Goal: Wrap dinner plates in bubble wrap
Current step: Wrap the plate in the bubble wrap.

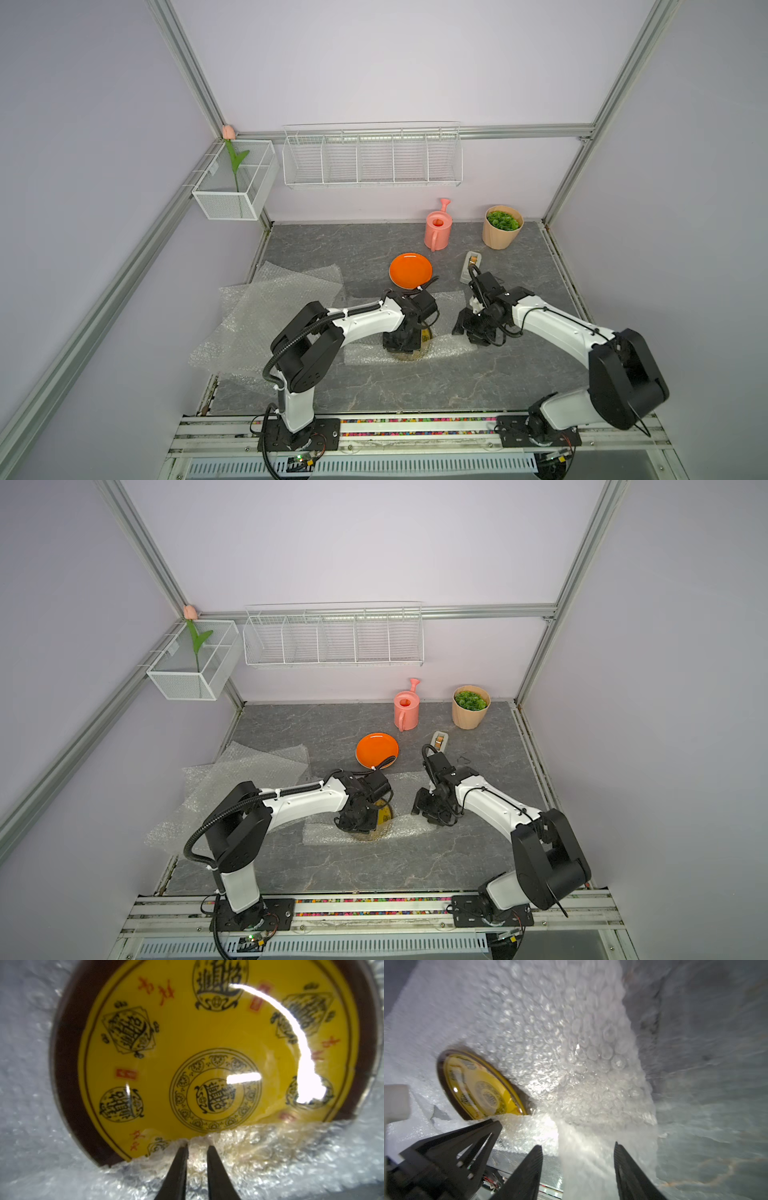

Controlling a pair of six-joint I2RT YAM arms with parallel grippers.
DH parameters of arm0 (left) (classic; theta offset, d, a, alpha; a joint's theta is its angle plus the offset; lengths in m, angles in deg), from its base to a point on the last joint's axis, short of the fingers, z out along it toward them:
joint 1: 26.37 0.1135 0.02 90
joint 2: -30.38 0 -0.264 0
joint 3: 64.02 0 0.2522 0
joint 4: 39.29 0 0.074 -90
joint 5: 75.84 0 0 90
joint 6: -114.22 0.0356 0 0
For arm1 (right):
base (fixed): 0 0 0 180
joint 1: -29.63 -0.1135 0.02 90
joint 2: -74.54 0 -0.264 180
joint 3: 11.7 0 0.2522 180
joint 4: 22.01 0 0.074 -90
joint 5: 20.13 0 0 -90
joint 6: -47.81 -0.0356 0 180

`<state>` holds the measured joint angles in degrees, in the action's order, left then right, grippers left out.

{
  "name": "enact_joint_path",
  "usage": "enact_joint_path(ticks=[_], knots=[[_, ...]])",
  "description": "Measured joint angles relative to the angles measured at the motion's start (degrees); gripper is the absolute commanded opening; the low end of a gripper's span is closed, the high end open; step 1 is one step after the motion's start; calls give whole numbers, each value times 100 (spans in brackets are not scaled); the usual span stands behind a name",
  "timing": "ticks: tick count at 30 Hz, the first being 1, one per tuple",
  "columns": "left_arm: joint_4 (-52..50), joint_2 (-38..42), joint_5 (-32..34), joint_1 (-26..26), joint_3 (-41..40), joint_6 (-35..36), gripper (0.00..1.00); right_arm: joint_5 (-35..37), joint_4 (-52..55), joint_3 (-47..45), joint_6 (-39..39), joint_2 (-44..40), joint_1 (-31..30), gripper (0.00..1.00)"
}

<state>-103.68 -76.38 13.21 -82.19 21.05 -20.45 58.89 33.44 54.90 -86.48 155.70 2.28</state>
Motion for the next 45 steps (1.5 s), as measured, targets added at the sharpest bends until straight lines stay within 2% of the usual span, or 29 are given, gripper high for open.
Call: enact_joint_path(ticks=[3, 6, 8, 11, 16, 20, 24, 31, 36, 41, 45], knots=[[24, -11, 2, 0, -17, -2, 20, 424, 518, 142, 205, -682, 0, 76], [20, -55, 2, 0, -11, -2, 20, 544, 931, -20, 330, -1458, 0, 99], [20, -68, 0, 0, 0, -2, 19, 452, 1078, -345, 424, -1991, 0, 97], [17, -90, -9, 0, 20, 0, 19, 131, 1032, -916, 376, -2417, 0, 99], [-2, -98, -15, 0, 35, 20, 19, -520, 131, -1506, 146, -1952, 0, 87], [-2, -103, -39, 4, 37, 20, 18, -706, -826, -1711, 42, -1147, 57, 70], [-2, -103, -42, 4, 37, 20, 17, -708, -1445, -1884, -31, -798, 343, 55], [13, -103, -59, 4, 37, 20, 14, -789, -1893, -1993, 101, -774, 616, 9], [44, -103, -114, 9, 37, 24, 12, -907, -1794, -1823, 85, -896, 393, 7], [133, -103, -293, 37, 31, 26, 9, -1038, -1888, -1237, -210, -1043, -435, 7], [339, -61, -463, 52, -48, -24, 8, -1130, -2286, -966, -535, -756, -1036, 7]])
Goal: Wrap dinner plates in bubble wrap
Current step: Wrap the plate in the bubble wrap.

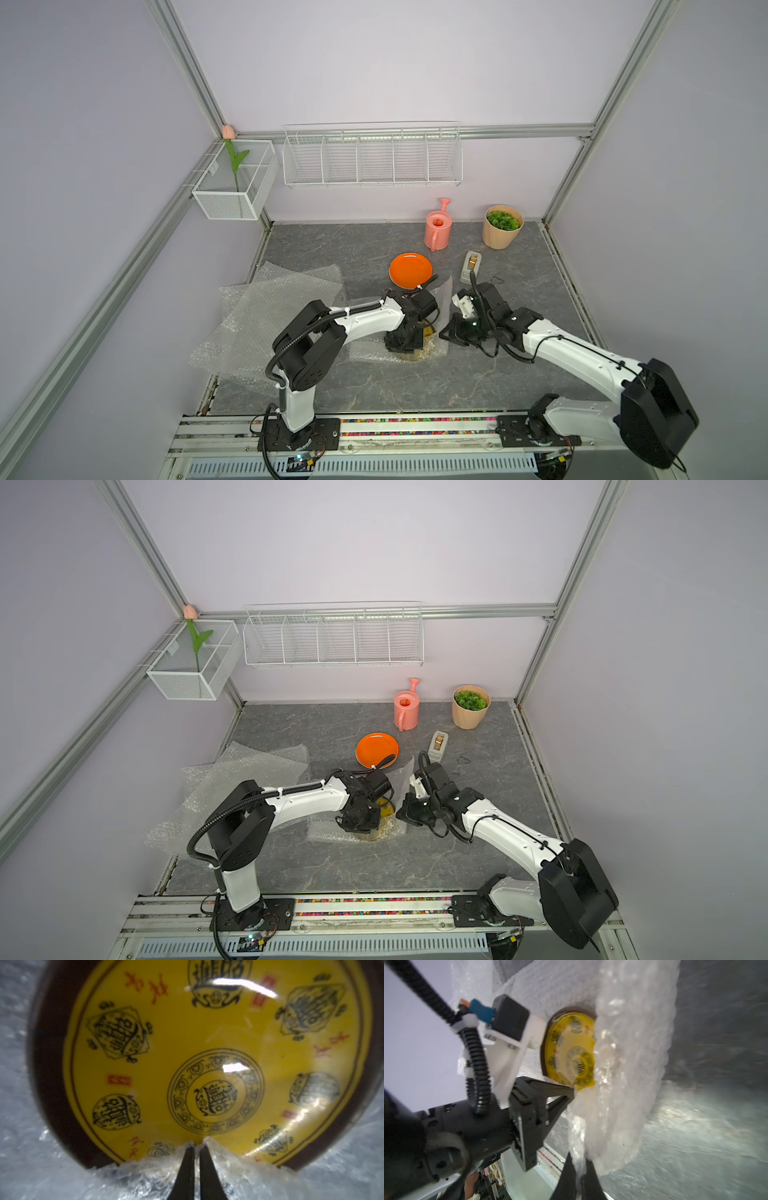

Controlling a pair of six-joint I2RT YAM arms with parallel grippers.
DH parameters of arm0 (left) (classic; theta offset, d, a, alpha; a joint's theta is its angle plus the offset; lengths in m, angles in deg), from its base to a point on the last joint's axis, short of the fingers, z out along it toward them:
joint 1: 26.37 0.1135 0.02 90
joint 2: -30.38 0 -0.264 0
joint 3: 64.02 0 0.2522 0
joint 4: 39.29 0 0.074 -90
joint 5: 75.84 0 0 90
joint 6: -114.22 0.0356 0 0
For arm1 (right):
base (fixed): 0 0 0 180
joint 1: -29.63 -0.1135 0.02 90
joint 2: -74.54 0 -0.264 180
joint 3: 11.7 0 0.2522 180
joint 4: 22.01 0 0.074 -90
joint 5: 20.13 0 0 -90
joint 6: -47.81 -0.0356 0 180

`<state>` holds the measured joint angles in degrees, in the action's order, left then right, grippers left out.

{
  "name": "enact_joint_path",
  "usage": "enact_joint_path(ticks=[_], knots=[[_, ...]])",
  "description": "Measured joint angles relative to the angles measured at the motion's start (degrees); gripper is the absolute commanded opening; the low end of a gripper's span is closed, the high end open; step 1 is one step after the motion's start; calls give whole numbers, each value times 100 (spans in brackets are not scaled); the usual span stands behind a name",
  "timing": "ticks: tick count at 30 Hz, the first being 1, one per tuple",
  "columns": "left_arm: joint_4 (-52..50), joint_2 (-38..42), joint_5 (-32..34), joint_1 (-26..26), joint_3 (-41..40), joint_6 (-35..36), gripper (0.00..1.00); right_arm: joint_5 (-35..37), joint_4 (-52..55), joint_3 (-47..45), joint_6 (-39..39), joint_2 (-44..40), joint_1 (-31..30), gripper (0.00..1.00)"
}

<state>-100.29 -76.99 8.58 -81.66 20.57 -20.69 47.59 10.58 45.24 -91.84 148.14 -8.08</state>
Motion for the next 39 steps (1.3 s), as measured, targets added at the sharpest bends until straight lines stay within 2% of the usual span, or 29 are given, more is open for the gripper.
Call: enact_joint_path(ticks=[5, 13, 22, 27, 34, 39], knots=[[326, 136, -199, 55, -210, -144, 6, -140, -820, -7, -470, 922, -448, 7], [1438, 691, -752, 345, -1145, -660, 2, -551, -2341, -129, -1110, 2041, -601, 7], [1502, 876, -704, 428, -1331, -911, 1, -739, -2778, -160, -1394, 2559, -562, 7], [1252, 1016, -544, 435, -1279, -903, 1, -789, -2892, -149, -1390, 2621, -601, 7], [1204, 916, -437, 468, -264, -752, 0, -807, -2916, -149, -1384, 2634, -636, 7], [1268, 579, -358, 531, -37, -691, 0, -820, -2916, -151, -1377, 2634, -640, 7]])
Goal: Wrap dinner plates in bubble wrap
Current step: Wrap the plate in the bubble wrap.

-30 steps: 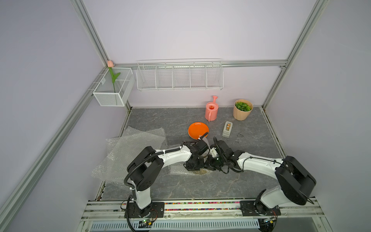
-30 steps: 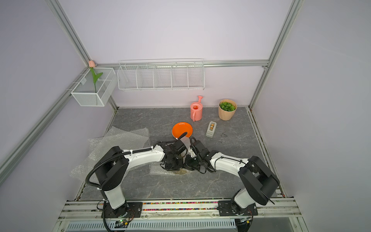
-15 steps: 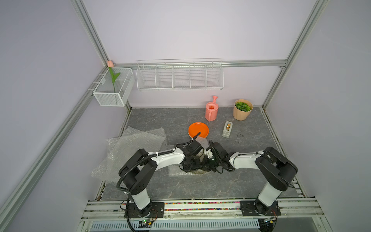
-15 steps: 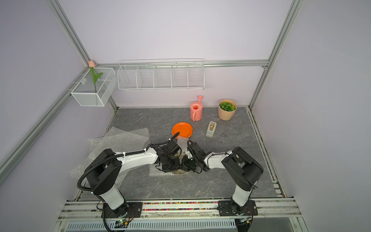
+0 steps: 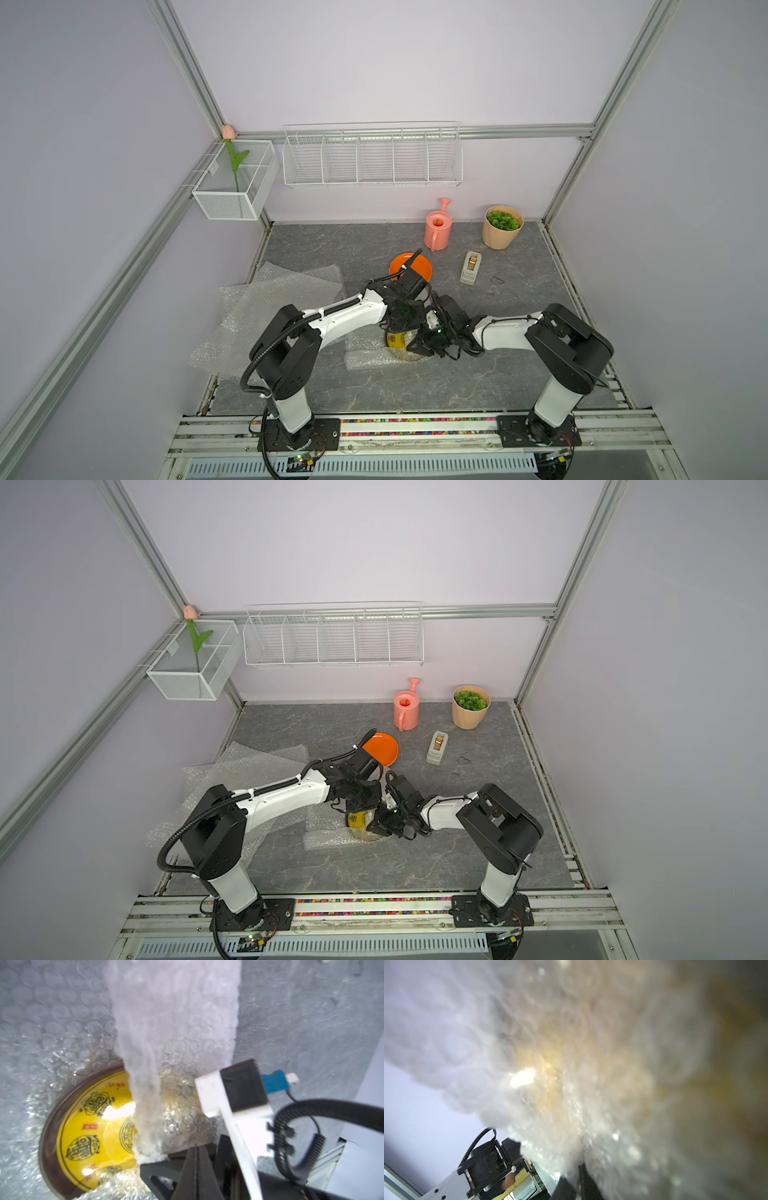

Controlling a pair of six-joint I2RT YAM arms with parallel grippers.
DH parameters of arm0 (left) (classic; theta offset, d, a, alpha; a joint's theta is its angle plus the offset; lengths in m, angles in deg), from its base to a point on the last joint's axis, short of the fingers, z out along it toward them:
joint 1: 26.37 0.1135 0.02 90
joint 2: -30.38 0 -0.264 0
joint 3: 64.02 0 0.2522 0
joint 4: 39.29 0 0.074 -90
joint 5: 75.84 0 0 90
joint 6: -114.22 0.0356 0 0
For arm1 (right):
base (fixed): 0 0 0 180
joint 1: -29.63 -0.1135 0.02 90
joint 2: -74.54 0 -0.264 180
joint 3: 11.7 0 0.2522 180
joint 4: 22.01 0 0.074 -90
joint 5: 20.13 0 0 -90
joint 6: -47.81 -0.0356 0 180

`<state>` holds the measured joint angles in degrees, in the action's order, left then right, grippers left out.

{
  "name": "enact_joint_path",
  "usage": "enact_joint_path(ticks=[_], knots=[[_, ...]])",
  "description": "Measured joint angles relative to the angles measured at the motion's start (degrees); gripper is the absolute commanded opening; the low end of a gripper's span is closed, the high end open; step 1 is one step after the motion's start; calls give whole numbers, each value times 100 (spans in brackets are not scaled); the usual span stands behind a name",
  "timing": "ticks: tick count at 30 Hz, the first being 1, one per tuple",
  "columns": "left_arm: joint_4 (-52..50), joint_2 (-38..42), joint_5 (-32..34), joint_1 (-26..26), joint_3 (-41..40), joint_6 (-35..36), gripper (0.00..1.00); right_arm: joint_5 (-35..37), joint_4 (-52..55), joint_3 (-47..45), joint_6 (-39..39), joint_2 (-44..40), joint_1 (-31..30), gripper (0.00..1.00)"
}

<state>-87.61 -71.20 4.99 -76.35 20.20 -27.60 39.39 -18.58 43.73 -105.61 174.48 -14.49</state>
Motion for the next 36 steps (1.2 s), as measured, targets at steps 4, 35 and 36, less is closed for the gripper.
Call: enact_joint_path(ticks=[4, 35, 36], knots=[[15, -306, 142, 55, -11, 9, 0, 9, 63, -4, 20, -31, -31, 8], [22, -107, 273, 98, -446, 391, 17, 63, 1272, -42, 518, -529, 203, 13], [-52, -61, 297, 114, -372, 487, 22, 66, 1274, -44, 540, -529, 203, 13]])
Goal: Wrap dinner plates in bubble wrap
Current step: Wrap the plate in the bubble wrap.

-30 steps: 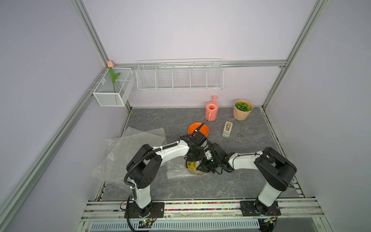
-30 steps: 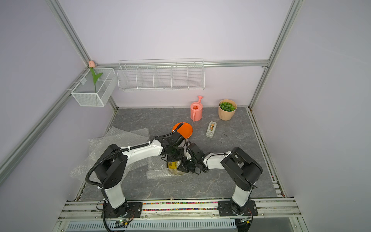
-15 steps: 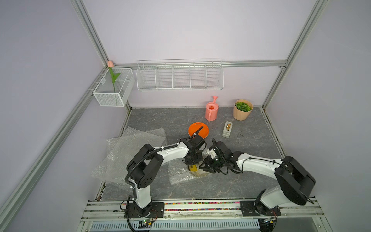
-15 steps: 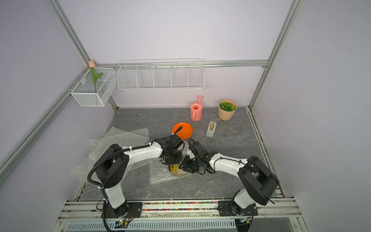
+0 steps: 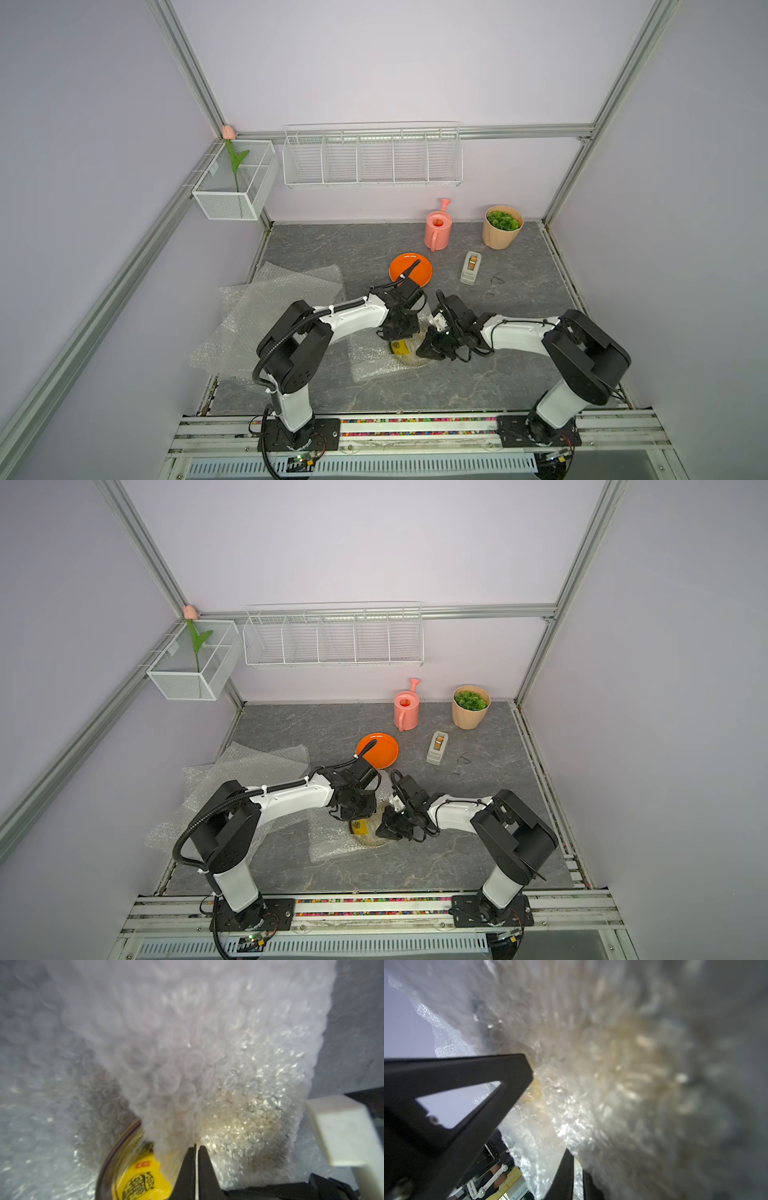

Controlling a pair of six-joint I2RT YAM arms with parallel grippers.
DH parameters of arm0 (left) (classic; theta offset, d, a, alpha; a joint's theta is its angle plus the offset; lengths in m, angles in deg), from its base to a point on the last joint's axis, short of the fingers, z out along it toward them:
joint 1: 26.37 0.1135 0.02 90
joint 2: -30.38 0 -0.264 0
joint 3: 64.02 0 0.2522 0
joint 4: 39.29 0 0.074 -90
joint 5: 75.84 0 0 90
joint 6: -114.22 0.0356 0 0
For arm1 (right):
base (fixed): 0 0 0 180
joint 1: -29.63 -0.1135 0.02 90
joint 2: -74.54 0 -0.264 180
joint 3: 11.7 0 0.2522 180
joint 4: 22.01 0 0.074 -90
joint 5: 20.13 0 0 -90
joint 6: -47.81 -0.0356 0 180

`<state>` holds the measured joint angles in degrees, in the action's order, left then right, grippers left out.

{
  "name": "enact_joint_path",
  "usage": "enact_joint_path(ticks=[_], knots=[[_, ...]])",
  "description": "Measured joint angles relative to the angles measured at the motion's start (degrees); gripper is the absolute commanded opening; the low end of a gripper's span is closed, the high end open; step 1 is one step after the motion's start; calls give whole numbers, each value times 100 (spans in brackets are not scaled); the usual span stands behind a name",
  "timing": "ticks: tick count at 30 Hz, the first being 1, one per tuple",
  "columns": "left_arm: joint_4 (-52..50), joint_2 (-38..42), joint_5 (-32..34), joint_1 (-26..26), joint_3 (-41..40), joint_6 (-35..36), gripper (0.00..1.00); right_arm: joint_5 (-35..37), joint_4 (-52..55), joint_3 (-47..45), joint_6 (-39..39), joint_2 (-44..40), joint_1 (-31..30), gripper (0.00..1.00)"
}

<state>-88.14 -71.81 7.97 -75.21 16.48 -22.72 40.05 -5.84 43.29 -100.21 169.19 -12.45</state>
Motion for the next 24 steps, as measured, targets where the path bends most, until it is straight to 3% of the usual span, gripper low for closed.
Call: enact_joint_path(ticks=[5, 8, 14, 18, 20, 24], knots=[[-439, 39, 192, 195, 916, 710, 53, 0, 11, -2, 131, 0, 0, 12], [-754, -44, 323, 433, 1572, 1161, 61, 0, 13, -2, 155, 0, 0, 12], [-1305, -723, 450, 992, 2520, 1882, 63, 2, 26, 0, 201, 0, 0, 12], [-1637, -1342, 424, 1075, 2922, 2179, 63, 2, 48, 2, 251, 0, 0, 12], [-1744, -1578, 310, 1064, 3003, 2275, 54, 2, 57, 9, 258, 0, -2, 12], [-1803, -1777, 28, 1054, 3016, 2409, 8, 17, 94, 22, 258, 0, -2, 11]])
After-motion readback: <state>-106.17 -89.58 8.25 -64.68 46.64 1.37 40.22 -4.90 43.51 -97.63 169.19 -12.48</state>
